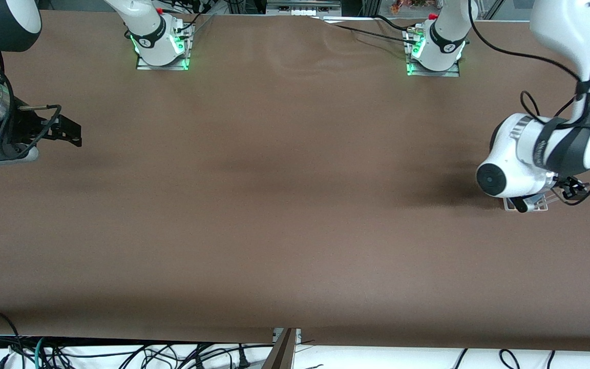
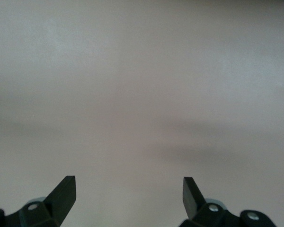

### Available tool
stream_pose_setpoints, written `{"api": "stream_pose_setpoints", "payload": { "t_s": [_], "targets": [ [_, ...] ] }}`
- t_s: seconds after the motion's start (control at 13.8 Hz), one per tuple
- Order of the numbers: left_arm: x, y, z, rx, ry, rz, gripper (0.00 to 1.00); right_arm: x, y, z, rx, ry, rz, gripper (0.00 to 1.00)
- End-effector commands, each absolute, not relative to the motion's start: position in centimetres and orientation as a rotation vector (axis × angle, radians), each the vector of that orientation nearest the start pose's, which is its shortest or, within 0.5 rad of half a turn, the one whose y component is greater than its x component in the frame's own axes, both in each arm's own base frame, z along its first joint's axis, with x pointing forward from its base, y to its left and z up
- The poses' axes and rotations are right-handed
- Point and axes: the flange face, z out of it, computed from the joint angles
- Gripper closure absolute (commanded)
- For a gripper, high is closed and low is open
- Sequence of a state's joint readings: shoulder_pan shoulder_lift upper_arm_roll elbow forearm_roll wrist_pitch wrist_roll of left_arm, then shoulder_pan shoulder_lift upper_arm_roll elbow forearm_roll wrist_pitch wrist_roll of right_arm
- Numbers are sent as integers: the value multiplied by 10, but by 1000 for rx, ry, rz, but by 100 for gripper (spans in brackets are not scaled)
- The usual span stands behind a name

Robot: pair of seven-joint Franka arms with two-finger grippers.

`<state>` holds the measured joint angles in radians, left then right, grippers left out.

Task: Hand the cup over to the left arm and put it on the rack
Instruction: 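Lower the blue cup onto the wire rack with the left gripper, then open the left gripper and raise it away from the rack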

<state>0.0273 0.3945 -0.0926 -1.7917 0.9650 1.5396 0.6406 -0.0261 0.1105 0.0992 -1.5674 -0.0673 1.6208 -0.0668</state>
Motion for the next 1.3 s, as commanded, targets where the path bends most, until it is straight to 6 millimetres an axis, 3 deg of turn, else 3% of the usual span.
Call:
{"api": "stream_pose_setpoints", "payload": {
  "t_s": [0.0, 0.22, 0.51, 0.72, 0.79, 0.94, 1.01, 1.08, 1.23],
  "targets": [
    [603, 46, 382, -2175, 1008, 972, 0, 591, 30, 574, -3173, -248, 92, 0],
    [609, 29, 423, -2465, 747, 866, 0, 591, 28, 574, -3173, -244, 90, 0],
    [616, -11, 483, -2865, 347, 645, 0, 591, 28, 574, -3173, -244, 88, 0],
    [616, -23, 531, -3074, 245, 465, 0, 591, 28, 574, -3174, -232, 85, 0],
    [613, -22, 554, -3110, 234, 315, 0, 591, 29, 574, -3167, -230, 85, 0],
    [593, -19, 565, -3120, 215, 147, 0, 591, 22, 574, -3130, -190, 83, 0],
    [577, -27, 563, -3137, 158, 135, 0, 592, 21, 575, -3123, -182, 81, 0],
    [564, -32, 558, -3160, -17, 111, 0, 591, 21, 574, -3122, -179, 83, 0],
    [545, -31, 556, -3156, -69, -12, 0, 592, 21, 575, -3118, -178, 80, 0]
  ]
}}
